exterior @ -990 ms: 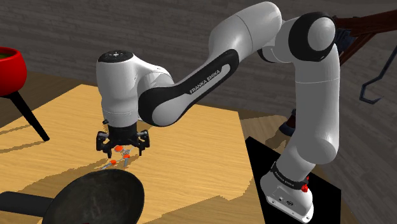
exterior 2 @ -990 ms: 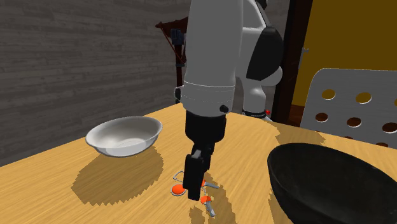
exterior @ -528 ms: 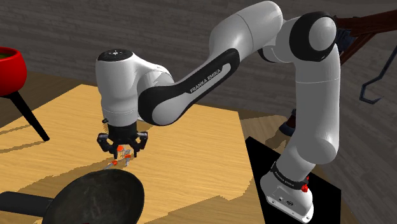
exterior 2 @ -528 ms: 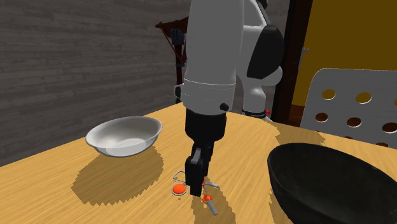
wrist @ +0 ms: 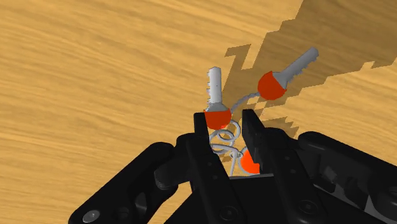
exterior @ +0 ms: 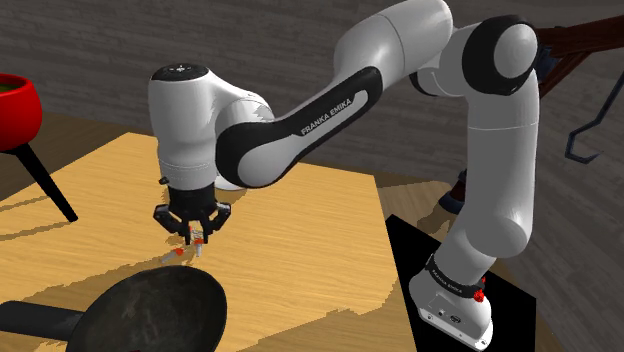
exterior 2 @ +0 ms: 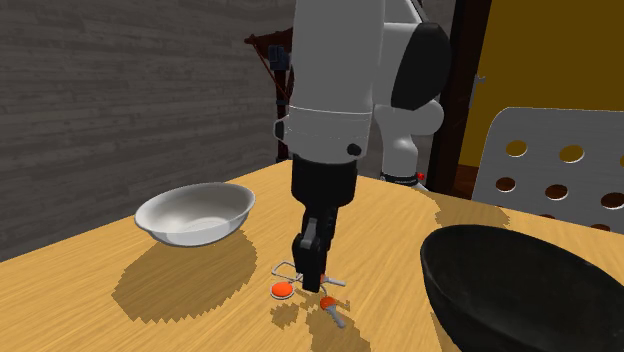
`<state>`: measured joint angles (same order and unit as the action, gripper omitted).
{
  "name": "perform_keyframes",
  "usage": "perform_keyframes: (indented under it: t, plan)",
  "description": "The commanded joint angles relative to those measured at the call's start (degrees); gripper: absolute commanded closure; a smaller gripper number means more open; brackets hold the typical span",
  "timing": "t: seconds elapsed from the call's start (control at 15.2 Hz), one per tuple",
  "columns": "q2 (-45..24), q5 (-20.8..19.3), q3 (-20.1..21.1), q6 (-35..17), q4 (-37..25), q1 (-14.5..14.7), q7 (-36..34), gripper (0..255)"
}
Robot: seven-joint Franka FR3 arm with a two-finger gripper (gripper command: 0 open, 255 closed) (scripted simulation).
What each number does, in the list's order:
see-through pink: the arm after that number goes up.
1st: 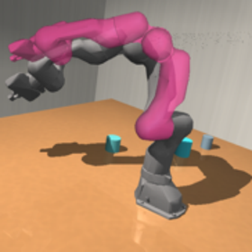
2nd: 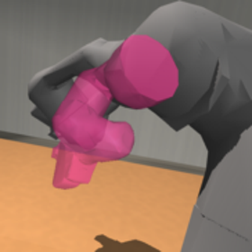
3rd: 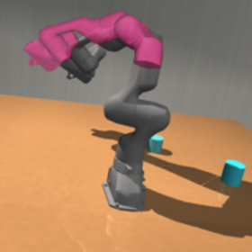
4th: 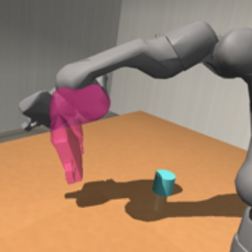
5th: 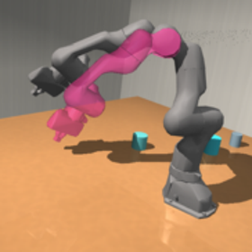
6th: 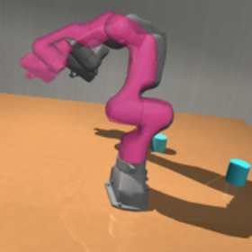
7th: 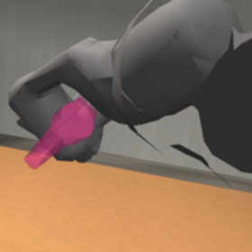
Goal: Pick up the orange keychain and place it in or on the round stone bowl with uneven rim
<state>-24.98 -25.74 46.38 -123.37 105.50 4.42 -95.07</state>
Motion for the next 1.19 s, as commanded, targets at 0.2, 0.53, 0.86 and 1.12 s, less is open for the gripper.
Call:
perform_keyframes:
  t: [0.2,0.53,0.86,1.12]
  plan:
    - [1.7,1.9,1.1,2.8,-1.7,-0.8,1.4,255]
    - [3.4,3.6,2.1,5.8,-3.5,-1.4,2.7,255]
    - [4.8,5.2,2.9,8.9,-5.8,-1.8,3.8,255]
    - [5.7,6.2,3.4,11.6,-7.8,-2.0,4.6,255]
